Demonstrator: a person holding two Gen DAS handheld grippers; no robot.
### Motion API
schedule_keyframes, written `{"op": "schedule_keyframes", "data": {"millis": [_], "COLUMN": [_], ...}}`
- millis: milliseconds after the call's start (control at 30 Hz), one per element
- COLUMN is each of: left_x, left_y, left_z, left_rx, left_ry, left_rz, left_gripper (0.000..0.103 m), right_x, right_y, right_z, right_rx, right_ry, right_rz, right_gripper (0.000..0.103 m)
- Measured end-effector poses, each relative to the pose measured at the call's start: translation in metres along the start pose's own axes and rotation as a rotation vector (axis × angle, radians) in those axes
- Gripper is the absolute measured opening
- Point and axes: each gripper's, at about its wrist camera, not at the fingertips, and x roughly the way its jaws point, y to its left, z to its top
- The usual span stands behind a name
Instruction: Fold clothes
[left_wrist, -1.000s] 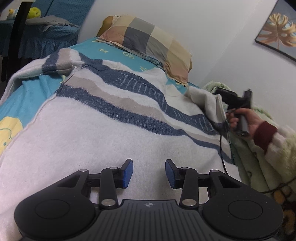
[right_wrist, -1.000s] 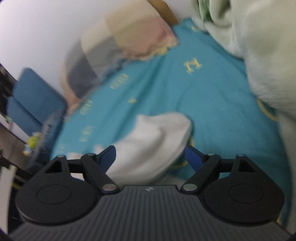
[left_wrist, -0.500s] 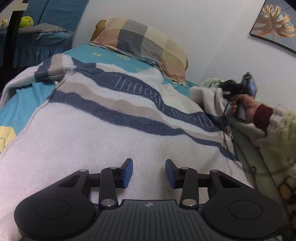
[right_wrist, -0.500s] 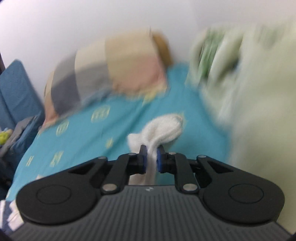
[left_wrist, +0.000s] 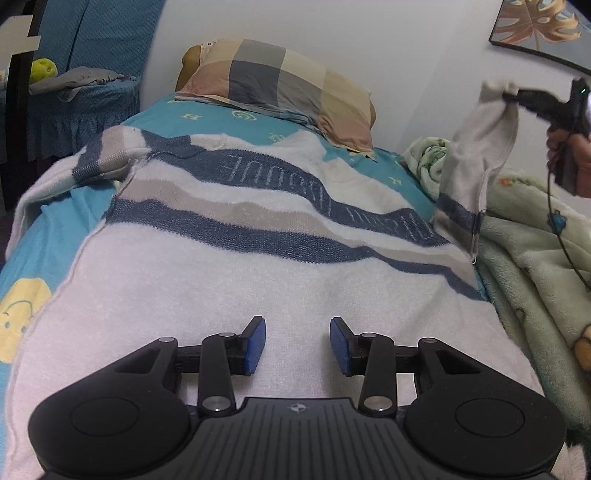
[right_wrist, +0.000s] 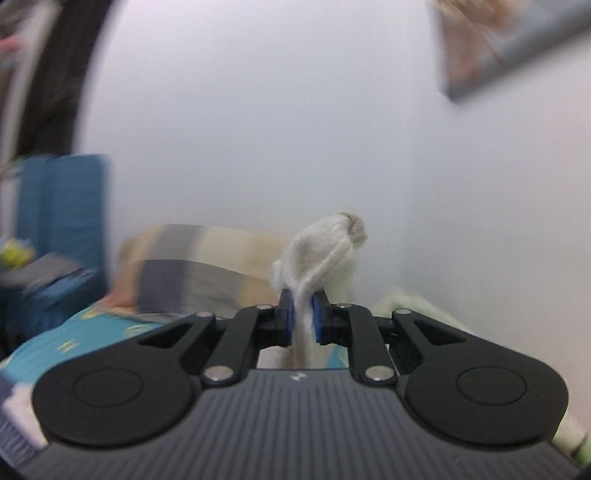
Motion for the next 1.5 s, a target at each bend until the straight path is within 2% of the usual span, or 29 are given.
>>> {"op": "schedule_keyframes", "data": {"millis": [133, 233, 300, 400, 567, 633, 700, 767, 833, 900, 967, 1067, 1167, 1300, 1367, 1500], "left_x": [-0.010, -0.020, -0.027, -0.041, -0.062, -0.066, -0.065, -0.062, -0.055, -0.047, -0.038, -0.028, -0.020, -0.010, -0.005, 0.007], "left_y": [-0.002, -0.002, -0.001, 0.007, 0.031, 0.039, 0.042, 0.043, 0.043, 0.043, 0.046, 0.051, 0.053, 0.054, 0.055, 0.056], "left_z": [0.004, 0.009, 0.013, 0.019, 0.029, 0.030, 0.028, 0.026, 0.022, 0.019, 0.015, 0.011, 0.007, 0.006, 0.007, 0.008], "left_rx": [0.019, 0.029, 0.030, 0.003, -0.124, -0.176, -0.212, -0.243, -0.267, -0.290, -0.322, -0.375, -0.416, -0.466, -0.484, -0.518], "left_ry": [0.008, 0.002, -0.008, -0.035, -0.091, -0.105, -0.105, -0.099, -0.088, -0.077, -0.067, -0.046, -0.033, -0.022, -0.016, -0.005], "left_rz": [0.024, 0.038, 0.048, 0.054, -0.012, -0.064, -0.117, -0.161, -0.185, -0.197, -0.212, -0.238, -0.271, -0.307, -0.320, -0.345], "left_gripper": [0.042, 0.042, 0.043, 0.043, 0.045, 0.046, 0.048, 0.050, 0.052, 0.054, 0.057, 0.058, 0.061, 0.067, 0.068, 0.069], "right_x": [-0.055, -0.096, -0.125, -0.159, -0.206, -0.219, -0.223, -0.222, -0.221, -0.226, -0.232, -0.223, -0.192, -0.119, -0.097, -0.065], "right_y": [0.089, 0.156, 0.197, 0.254, 0.321, 0.338, 0.337, 0.328, 0.316, 0.296, 0.268, 0.227, 0.172, 0.105, 0.082, 0.062], "right_z": [-0.001, -0.023, -0.050, -0.096, -0.174, -0.192, -0.196, -0.189, -0.178, -0.168, -0.156, -0.139, -0.138, -0.186, -0.217, -0.257], "right_rx": [-0.216, -0.324, -0.376, -0.451, -0.561, -0.609, -0.582, -0.508, -0.430, -0.313, -0.144, 0.140, 0.457, 0.870, 1.004, 1.159], "right_ry": [-0.086, -0.098, -0.084, 0.015, 0.246, 0.297, 0.302, 0.340, 0.391, 0.437, 0.457, 0.459, 0.430, 0.541, 0.572, 0.539], "right_rz": [0.167, 0.288, 0.365, 0.458, 0.567, 0.542, 0.518, 0.524, 0.528, 0.528, 0.524, 0.512, 0.409, 0.227, 0.163, 0.163], "right_gripper": [0.014, 0.014, 0.014, 0.014, 0.014, 0.016, 0.016, 0.018, 0.035, 0.068, 0.075, 0.075, 0.078, 0.079, 0.080, 0.081]}}
